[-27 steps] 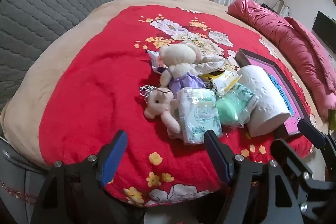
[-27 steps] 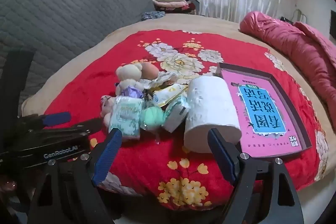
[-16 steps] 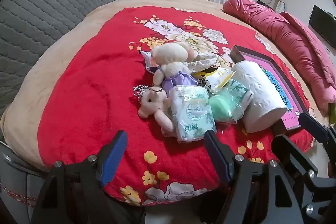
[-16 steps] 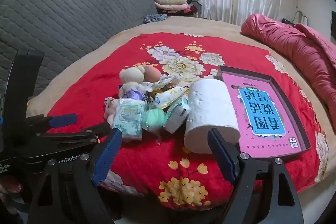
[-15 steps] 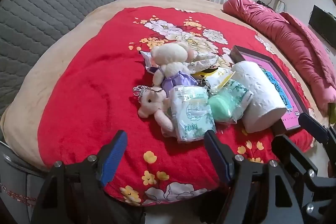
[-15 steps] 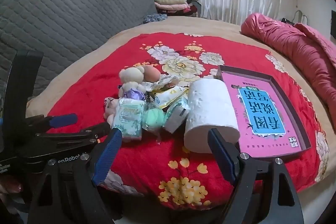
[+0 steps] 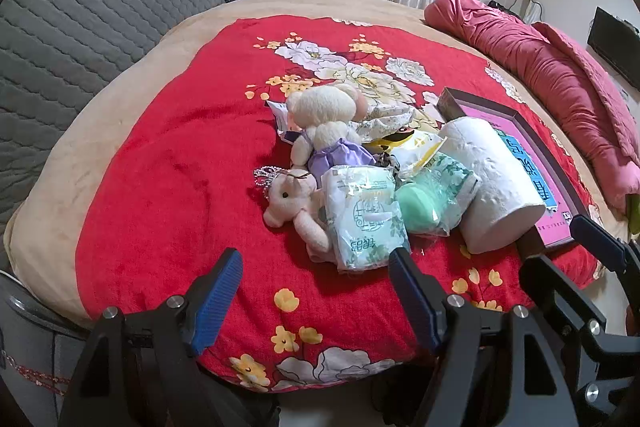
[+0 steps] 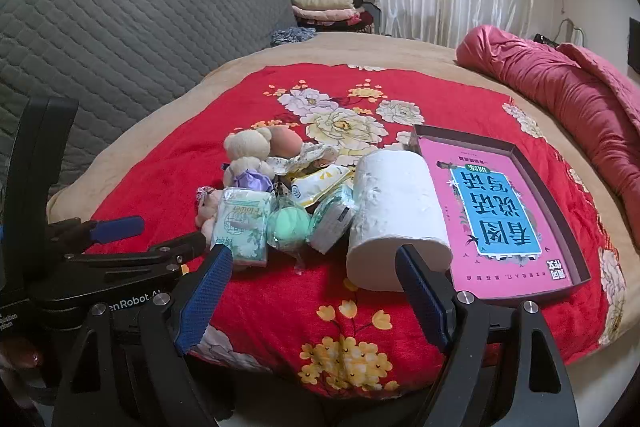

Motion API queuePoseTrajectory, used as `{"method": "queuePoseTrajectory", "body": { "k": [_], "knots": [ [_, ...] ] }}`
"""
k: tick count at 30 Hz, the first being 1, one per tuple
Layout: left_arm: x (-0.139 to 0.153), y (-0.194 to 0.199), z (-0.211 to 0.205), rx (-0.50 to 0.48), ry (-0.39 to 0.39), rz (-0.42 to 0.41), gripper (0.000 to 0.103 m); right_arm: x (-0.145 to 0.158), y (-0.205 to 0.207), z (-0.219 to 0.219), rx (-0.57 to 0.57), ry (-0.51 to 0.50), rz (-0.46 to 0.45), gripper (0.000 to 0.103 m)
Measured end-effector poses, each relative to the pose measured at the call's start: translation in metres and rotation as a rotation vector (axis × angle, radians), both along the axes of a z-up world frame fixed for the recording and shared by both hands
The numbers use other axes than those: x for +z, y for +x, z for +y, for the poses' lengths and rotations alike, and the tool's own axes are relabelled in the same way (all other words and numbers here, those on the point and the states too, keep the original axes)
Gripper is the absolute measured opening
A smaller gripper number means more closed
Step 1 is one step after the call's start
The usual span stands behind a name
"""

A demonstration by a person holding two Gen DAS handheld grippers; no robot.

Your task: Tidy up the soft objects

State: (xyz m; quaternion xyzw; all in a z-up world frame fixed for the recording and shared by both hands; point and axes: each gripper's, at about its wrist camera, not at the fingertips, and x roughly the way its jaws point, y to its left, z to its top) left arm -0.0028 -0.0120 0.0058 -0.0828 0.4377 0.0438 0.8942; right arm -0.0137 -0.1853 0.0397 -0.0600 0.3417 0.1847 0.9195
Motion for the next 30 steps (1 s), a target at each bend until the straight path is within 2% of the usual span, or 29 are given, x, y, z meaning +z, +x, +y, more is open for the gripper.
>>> {"method": "queuePoseTrajectory", "body": {
  "k": [30],
  "knots": [
    [0.0039,-0.0021,-0.0038,-0.010,0.005,-0.011,0.075,0.0016,-0.0013,-0.0002,-0.002,0.001,-0.001,0.084]
  ]
}}
